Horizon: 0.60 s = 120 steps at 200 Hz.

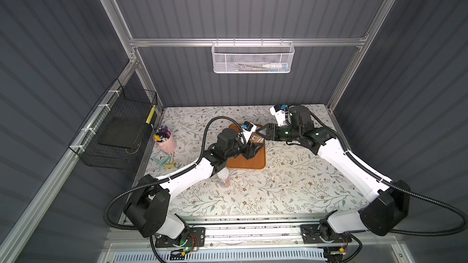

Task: Pour the candies out of the jar
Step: Unscrew the lid from the jar.

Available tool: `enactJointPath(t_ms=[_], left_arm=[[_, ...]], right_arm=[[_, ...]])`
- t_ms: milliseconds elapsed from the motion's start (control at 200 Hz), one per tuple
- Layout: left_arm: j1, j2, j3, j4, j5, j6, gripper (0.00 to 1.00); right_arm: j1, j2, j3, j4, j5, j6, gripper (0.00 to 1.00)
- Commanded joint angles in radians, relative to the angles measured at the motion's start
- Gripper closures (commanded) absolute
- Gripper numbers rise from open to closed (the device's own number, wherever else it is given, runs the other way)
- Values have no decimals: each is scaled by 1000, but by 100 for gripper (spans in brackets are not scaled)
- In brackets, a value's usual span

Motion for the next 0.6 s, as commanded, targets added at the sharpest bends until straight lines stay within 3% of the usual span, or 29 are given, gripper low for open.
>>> enactJointPath(t_ms=[0, 65, 220, 325, 480, 595], left_arm=[[-9, -30, 0, 6, 19, 14, 100], [-8, -35, -2, 18, 90, 12, 100], [-8, -55, -20, 104, 340, 14, 100], [-8, -56, 2, 95, 434, 6, 100], [-8, -51, 12, 89, 421, -3, 100], [-9, -42, 25, 51, 324, 1, 100]], right_arm=[[11, 5, 33, 0, -23, -15, 50], [8, -1, 29, 3, -55, -58, 50], [-31, -53, -20, 111, -344, -217, 49], [-61, -69, -11, 105, -429, -265, 50], [-69, -63, 1, 96, -425, -247, 48], [-67, -60, 2, 89, -332, -173, 36]])
